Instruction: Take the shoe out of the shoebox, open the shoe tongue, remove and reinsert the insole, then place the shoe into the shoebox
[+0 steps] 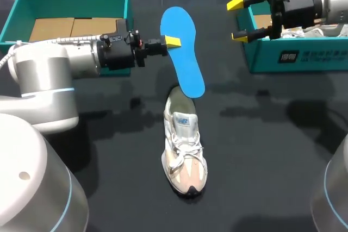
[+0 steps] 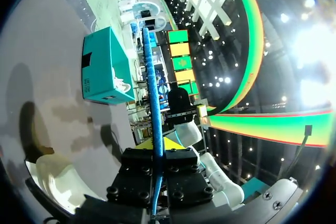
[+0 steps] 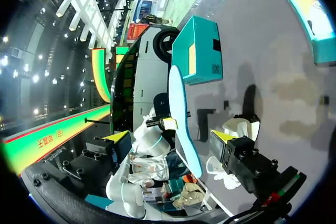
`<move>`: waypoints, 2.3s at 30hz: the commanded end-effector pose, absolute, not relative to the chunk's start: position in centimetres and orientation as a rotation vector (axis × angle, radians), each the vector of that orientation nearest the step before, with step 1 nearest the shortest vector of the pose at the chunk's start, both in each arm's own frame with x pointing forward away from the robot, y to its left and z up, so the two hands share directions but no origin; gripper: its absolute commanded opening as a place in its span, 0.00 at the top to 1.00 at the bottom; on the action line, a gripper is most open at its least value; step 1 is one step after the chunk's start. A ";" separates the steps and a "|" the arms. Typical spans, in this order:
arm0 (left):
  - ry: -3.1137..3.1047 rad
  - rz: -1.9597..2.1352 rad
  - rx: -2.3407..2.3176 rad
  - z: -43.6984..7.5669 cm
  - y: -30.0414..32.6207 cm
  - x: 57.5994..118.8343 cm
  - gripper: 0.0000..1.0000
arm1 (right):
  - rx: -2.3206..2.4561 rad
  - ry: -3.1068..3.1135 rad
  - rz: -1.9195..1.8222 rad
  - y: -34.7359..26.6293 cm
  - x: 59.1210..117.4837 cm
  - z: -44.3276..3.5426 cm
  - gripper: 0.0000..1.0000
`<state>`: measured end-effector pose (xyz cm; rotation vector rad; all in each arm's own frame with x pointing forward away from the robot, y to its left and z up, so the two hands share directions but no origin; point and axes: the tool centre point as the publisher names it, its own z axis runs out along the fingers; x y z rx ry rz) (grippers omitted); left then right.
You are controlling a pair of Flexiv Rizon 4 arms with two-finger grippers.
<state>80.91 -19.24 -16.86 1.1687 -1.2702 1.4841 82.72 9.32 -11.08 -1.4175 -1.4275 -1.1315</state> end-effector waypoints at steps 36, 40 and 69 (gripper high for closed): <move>-1.269 1.485 1.168 -16.9 -19.2 80.9 1.00 | -2.040 -2.081 -0.390 19.2 79.8 -2.6 0.00; -1.269 1.485 1.168 -16.9 -19.2 80.9 1.00 | -2.045 -2.130 -0.341 20.9 79.5 -2.7 0.00; -1.269 1.485 1.168 -16.9 -19.2 80.9 1.00 | -2.222 -2.199 -0.106 23.3 78.6 -3.0 0.00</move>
